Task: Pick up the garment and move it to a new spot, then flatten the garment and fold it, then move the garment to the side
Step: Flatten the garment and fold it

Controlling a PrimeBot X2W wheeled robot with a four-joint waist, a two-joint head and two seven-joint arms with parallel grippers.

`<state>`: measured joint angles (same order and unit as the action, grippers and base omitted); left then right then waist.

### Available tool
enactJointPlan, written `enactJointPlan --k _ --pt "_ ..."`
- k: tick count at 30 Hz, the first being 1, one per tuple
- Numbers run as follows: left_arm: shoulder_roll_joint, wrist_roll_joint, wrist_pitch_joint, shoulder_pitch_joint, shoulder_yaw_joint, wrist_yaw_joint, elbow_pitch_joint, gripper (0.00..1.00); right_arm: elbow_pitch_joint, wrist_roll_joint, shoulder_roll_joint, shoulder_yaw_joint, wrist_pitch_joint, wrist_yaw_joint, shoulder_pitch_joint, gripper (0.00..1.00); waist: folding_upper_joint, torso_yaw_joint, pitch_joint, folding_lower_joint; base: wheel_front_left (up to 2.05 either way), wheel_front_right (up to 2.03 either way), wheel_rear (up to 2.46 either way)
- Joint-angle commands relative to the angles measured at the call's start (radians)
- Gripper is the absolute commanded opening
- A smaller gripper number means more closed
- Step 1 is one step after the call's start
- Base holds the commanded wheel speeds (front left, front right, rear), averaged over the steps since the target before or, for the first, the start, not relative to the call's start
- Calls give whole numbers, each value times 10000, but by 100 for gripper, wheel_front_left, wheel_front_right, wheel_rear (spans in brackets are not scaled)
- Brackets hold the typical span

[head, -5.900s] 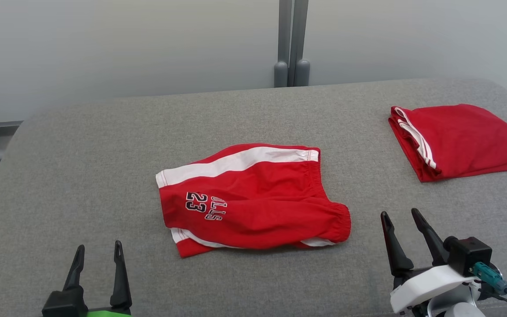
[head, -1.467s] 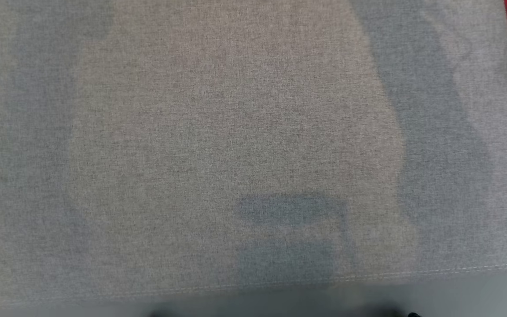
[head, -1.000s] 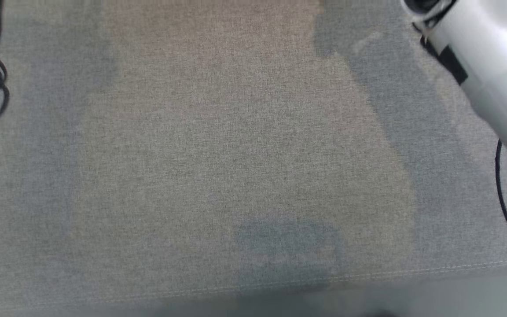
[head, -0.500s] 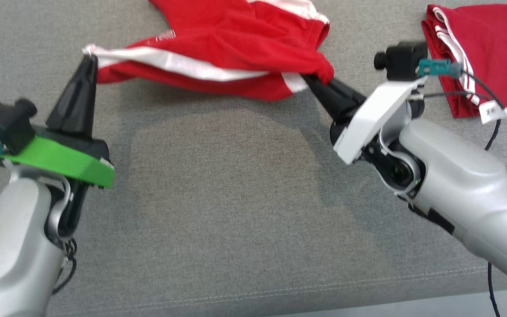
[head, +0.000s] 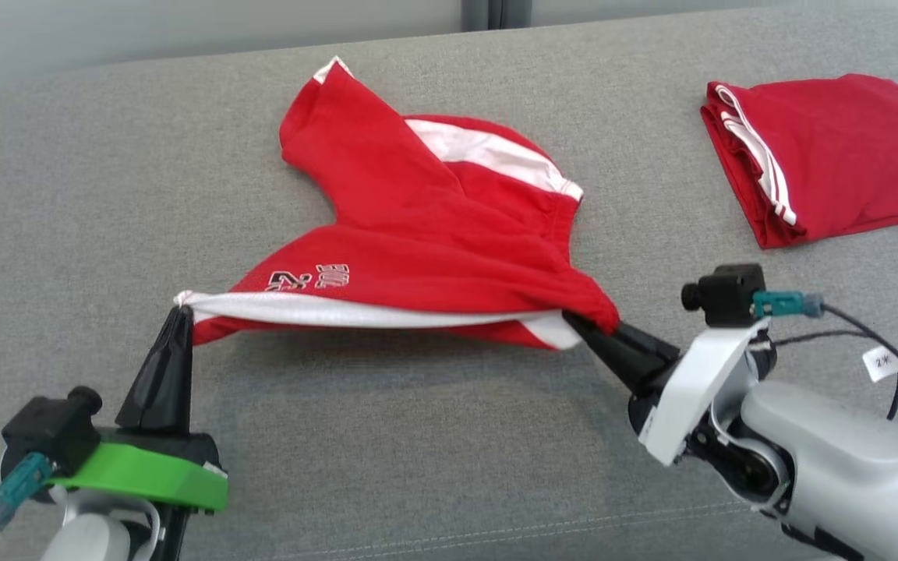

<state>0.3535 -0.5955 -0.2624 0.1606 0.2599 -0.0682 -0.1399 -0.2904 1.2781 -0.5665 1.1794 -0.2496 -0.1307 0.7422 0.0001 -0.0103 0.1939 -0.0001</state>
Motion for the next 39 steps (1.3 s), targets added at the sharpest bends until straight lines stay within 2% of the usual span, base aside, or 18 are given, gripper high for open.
enactJointPlan --k 1,4,9,12,19,26,33,39 --pt "-133 192 -22 -422 -219 119 146 0 140 -109 -85 123 -72 1 -431 0 -1 78 -309 1 0 0 0" --pt "-437 361 -22 -1130 -687 289 410 0 375 -10 -215 69 -107 1 -1027 0 -1 154 -485 1 0 0 0" --pt "-828 520 -22 -2133 -1340 173 658 0 712 -117 -306 135 -124 1 -1846 0 -1 225 -678 1 0 0 0" --pt "-831 924 -22 -2499 -1467 165 497 0 810 -211 -193 258 0 1 -2159 0 -1 213 -733 1 0 0 0" --pt "-1237 1387 -22 -2551 -1583 -42 -98 0 348 -700 313 286 70 1 -2408 0 -1 202 -805 1 0 0 0" --pt "-1516 1671 -22 -2077 -1523 -316 -12 0 263 -971 408 -214 -24 1 -2278 0 -1 213 -775 1 0 0 0" --pt "-1133 2068 -8 -570 -895 -545 38 0 10 -1207 690 -1033 67 1 -1485 0 -1 90 -567 1 0 0 0" --pt "-342 2045 523 1809 -81 -615 69 0 -455 -1418 1192 -1578 730 1 209 0 -1 -119 7 1 0 0 0"
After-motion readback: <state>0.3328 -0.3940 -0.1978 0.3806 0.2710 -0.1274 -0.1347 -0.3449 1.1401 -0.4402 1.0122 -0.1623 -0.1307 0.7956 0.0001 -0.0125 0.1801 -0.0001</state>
